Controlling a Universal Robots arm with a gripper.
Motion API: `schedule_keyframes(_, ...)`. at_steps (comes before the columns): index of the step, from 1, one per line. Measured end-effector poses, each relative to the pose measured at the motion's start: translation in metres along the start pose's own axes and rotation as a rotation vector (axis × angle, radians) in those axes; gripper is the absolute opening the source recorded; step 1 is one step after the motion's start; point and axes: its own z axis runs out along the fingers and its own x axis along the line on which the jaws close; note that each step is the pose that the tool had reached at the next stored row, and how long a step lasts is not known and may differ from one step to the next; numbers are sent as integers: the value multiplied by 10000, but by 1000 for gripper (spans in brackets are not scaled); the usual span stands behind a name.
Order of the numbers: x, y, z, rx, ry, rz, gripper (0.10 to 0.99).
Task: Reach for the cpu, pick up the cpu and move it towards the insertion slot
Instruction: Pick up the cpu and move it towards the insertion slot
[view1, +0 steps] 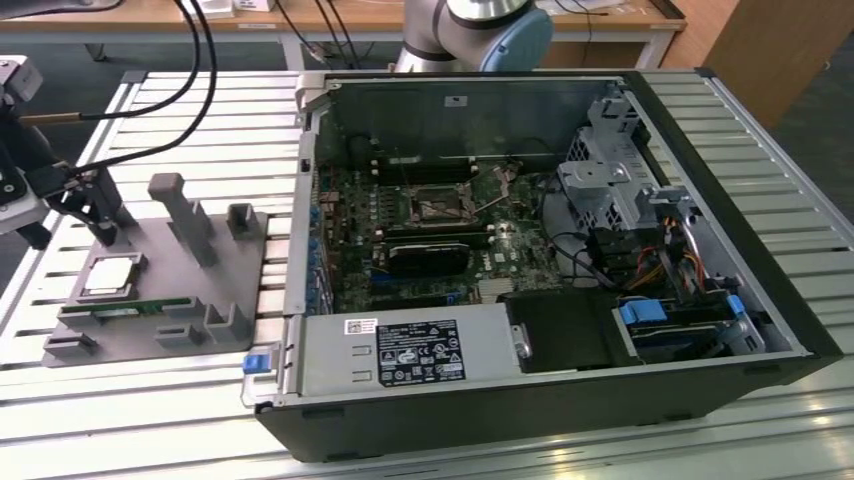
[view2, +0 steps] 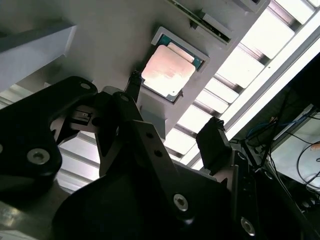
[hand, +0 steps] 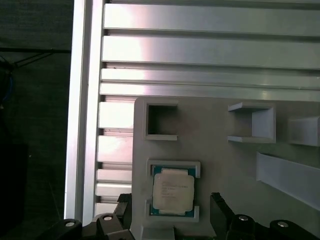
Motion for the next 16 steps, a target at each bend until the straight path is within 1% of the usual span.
schedule_keyframes(16,-6,-5,124,7,0,-1,722)
